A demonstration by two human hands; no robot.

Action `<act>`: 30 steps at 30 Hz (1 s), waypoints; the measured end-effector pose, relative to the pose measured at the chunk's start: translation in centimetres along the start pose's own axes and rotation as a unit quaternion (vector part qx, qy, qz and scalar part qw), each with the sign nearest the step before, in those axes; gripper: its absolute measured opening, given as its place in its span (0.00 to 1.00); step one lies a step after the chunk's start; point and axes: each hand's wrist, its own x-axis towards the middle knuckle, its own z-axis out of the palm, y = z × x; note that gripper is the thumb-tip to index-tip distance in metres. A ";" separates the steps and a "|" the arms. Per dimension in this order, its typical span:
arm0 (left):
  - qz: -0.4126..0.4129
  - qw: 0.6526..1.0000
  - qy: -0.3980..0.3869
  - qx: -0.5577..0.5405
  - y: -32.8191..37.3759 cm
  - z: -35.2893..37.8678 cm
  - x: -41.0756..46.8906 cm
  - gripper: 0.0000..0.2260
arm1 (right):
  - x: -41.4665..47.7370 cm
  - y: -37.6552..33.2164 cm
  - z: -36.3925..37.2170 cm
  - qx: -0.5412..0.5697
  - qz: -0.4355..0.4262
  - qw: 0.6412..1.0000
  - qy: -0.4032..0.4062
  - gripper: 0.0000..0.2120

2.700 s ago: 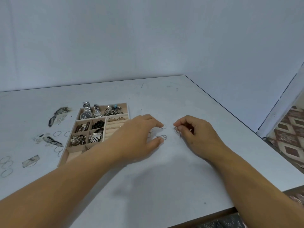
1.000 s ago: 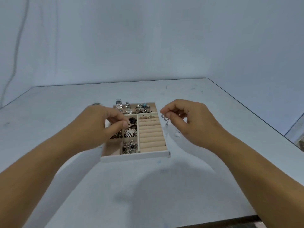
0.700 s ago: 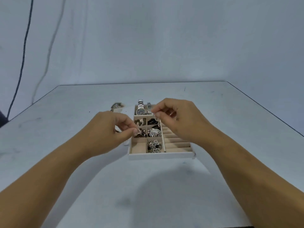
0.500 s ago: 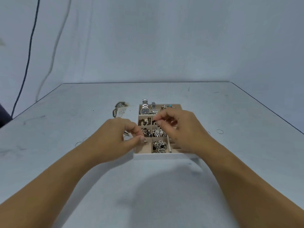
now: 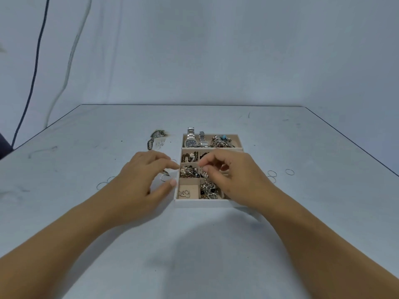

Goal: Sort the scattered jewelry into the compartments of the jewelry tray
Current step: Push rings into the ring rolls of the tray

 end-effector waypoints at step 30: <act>-0.061 0.996 0.054 0.034 -4.4 -1.5 1.6 0.15 | 5.8 -2.3 2.3 -0.207 -0.048 0.971 -0.105 0.08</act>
